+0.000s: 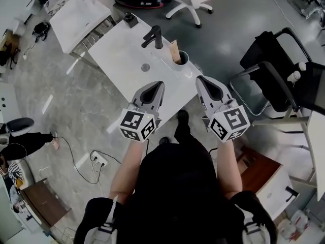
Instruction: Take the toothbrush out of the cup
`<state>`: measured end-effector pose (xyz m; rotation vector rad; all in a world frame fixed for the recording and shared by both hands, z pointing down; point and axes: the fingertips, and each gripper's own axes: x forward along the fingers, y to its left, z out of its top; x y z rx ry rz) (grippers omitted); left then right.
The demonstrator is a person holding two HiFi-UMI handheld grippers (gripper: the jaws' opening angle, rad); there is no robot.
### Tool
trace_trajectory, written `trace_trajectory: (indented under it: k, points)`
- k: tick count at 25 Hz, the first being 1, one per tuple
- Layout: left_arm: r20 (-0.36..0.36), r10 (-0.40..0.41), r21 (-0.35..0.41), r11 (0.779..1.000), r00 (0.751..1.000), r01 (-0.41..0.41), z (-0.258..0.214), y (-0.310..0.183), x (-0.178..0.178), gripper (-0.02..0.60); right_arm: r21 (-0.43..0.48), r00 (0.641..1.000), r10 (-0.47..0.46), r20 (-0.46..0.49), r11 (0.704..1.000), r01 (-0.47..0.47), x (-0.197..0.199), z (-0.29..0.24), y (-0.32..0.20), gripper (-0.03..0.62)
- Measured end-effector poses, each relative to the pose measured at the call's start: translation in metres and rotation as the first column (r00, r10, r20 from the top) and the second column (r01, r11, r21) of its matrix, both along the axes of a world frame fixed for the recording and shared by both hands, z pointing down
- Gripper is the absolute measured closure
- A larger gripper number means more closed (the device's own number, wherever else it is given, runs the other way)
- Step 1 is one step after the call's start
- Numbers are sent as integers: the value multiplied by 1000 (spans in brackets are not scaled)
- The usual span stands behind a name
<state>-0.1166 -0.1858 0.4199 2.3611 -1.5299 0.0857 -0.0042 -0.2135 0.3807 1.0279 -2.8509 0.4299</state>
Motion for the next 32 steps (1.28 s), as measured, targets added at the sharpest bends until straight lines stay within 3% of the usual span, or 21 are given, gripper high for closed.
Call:
trace_trajectory:
  k: [5, 14, 19, 20, 22, 26, 32]
  points:
    - [6, -63, -52, 997, 998, 63, 24, -29, -1, 565, -41, 999, -48, 2, 998, 48, -1, 15, -29, 562]
    - [-3, -116, -101, 988, 993, 115, 55, -70, -5, 563, -99, 997, -82, -7, 992, 81, 11, 45, -81, 562]
    - [4, -133, -164, 978, 991, 131, 76, -93, -6, 561, -138, 994, -109, -11, 985, 106, 13, 60, -97, 562]
    - [2, -133, -176, 976, 991, 131, 81, -97, -6, 554, -146, 994, -112, -12, 983, 109, 13, 64, -100, 562]
    - [4, -134, -195, 972, 991, 132, 90, -104, -6, 479, -164, 993, -116, -14, 980, 112, 14, 70, -106, 562]
    - [13, -147, -216, 965, 989, 147, 103, -122, -6, 472, -182, 990, -138, -17, 974, 132, 16, 80, -117, 562]
    - [37, -141, -238, 960, 989, 146, 120, -148, -3, 397, -203, 989, -145, -22, 969, 138, 16, 89, -132, 562]
